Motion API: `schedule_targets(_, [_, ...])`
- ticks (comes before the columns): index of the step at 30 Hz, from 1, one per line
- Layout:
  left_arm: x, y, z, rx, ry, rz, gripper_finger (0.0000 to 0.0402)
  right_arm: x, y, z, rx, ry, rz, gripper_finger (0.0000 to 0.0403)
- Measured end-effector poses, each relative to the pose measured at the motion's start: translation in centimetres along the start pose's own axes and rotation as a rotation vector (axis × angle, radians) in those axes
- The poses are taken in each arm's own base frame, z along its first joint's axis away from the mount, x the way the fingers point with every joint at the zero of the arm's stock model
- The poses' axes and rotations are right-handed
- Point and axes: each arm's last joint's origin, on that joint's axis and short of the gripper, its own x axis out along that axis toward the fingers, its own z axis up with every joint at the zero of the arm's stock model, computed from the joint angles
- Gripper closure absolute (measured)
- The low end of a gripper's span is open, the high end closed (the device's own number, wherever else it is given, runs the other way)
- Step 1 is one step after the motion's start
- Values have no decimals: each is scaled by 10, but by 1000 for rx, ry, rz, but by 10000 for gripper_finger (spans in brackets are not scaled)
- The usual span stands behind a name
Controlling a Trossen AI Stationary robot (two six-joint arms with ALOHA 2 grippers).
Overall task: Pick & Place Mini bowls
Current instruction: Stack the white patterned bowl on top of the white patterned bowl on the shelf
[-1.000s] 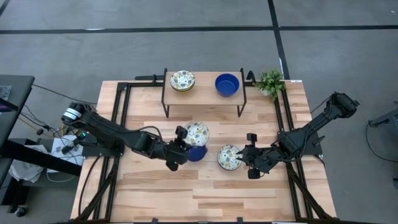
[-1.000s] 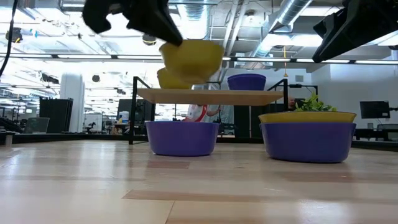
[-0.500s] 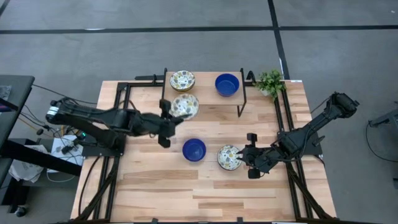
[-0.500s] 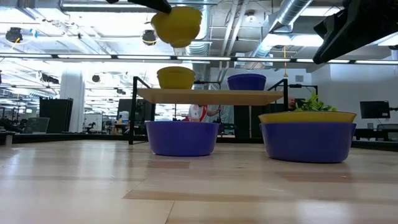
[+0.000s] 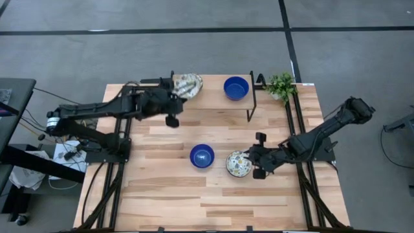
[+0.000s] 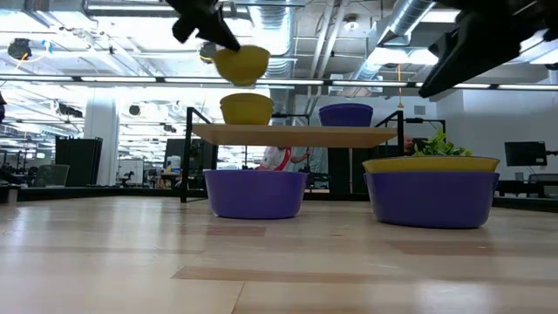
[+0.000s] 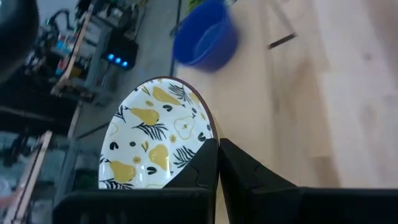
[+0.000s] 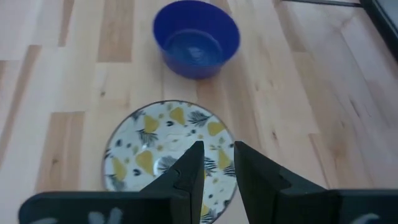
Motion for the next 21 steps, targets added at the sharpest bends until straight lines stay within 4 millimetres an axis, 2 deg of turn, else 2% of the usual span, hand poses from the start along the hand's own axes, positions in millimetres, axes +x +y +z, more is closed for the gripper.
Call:
schedule_targets(6, [9,26,-14,-33,-17,79,394,6,-12,3,40,10,-40,323])
schedule_targets(9, [14,35,-21,-50,-49,61,394,7,-15,3,52,13,-52,323])
schedule_targets(14, [32,36,-32,-68,12,32,394,9,-19,4,56,16,-65,323])
schedule_targets(21, [54,27,-35,-66,31,-46,394,9,-20,4,52,16,-66,323])
